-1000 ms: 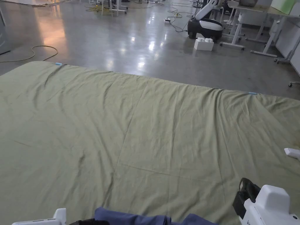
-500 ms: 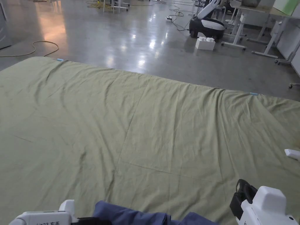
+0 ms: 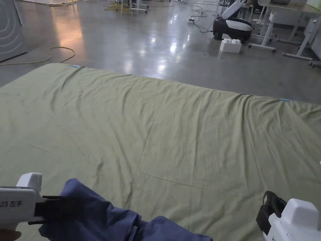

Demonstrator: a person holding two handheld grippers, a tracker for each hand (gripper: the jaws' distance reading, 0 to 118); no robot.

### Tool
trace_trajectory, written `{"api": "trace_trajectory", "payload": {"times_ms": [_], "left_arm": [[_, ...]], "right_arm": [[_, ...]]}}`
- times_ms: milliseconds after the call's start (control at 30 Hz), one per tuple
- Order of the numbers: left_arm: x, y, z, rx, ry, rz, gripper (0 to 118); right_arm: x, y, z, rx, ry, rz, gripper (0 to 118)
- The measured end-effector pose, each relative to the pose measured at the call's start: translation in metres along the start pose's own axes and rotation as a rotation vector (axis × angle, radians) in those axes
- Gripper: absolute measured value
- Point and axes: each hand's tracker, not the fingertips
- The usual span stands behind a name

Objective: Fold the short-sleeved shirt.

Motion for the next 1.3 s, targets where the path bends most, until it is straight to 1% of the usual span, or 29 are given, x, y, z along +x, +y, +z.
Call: {"api": "trace_trajectory", "payload": {"times_ms": [133, 400, 533, 633, 733, 900, 1033, 1200, 1300], "left_arm": [[0.031, 0.002, 0.006, 0.000, 0.030, -0.018, 13], [0.114, -0.012, -0.010, -0.021, 0.006, -0.071, 13], [0.140, -0.016, -0.023, -0.024, -0.044, -0.075, 13], [0.163, -0.022, -0.037, -0.042, -0.063, -0.111, 13], [0.186, -0.030, -0.057, -0.072, -0.069, -0.141, 13], [0.221, -0.051, -0.109, -0.140, -0.053, -0.187, 13], [0.245, -0.070, -0.156, -0.191, -0.011, -0.218, 14], [0.261, -0.094, -0.207, -0.250, 0.052, -0.217, 14], [0.260, -0.098, -0.219, -0.254, 0.068, -0.202, 20]], "right_arm": [[-0.003, -0.003, -0.003, -0.005, 0.015, -0.010, 0], [-0.003, -0.006, -0.003, -0.009, 0.020, -0.019, 0], [0.002, -0.007, -0.002, -0.011, 0.014, -0.022, 0], [0.005, -0.008, -0.001, -0.015, 0.009, -0.023, 0], [0.007, -0.010, 0.000, -0.020, 0.005, -0.024, 0], [0.011, -0.014, 0.002, -0.027, -0.003, -0.030, 0], [0.014, -0.016, 0.004, -0.033, -0.012, -0.034, 0], [0.019, -0.016, 0.007, -0.036, -0.022, -0.037, 0], [0.022, -0.016, 0.008, -0.037, -0.030, -0.038, 0]]}}
